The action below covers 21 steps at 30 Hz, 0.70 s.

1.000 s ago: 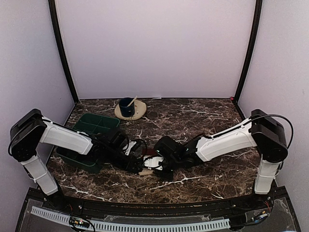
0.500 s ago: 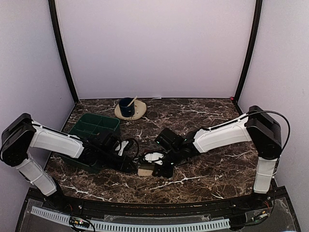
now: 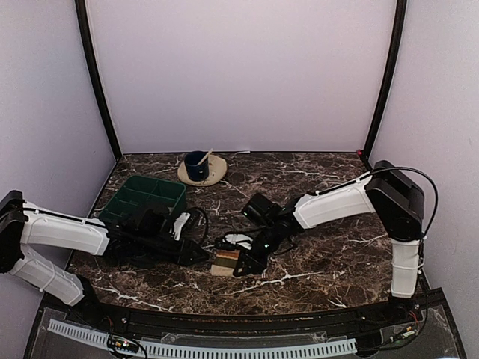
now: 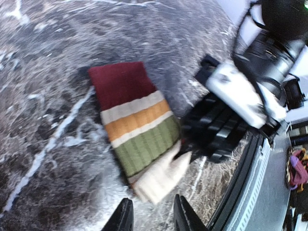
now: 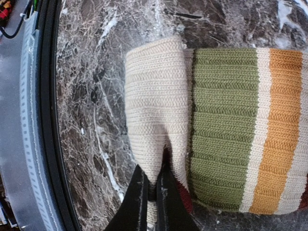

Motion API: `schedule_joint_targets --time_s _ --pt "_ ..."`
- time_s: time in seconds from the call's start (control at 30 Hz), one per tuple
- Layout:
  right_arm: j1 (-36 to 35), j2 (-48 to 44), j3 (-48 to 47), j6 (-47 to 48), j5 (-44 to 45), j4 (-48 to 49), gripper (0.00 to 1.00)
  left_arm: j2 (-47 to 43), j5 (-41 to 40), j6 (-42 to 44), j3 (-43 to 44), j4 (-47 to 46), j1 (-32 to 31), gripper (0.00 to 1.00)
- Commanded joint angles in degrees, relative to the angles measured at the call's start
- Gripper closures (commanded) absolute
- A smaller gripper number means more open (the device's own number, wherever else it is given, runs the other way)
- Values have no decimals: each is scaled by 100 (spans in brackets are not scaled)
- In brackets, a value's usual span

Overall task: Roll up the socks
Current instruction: Roll the sock at the center of the board.

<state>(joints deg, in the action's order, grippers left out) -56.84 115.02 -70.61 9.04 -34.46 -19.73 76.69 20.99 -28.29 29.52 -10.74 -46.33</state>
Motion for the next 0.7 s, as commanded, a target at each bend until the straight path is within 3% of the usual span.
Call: schedule_joint_targets --time_s 0.0,0.67 --pt "143 353 -63 -278 -761 -325 98 -209 70 471 -32 -182 -352 69" --pt "358 711 -56 -289 -1881 -796 100 279 -105 1597 384 89 -1172 67"
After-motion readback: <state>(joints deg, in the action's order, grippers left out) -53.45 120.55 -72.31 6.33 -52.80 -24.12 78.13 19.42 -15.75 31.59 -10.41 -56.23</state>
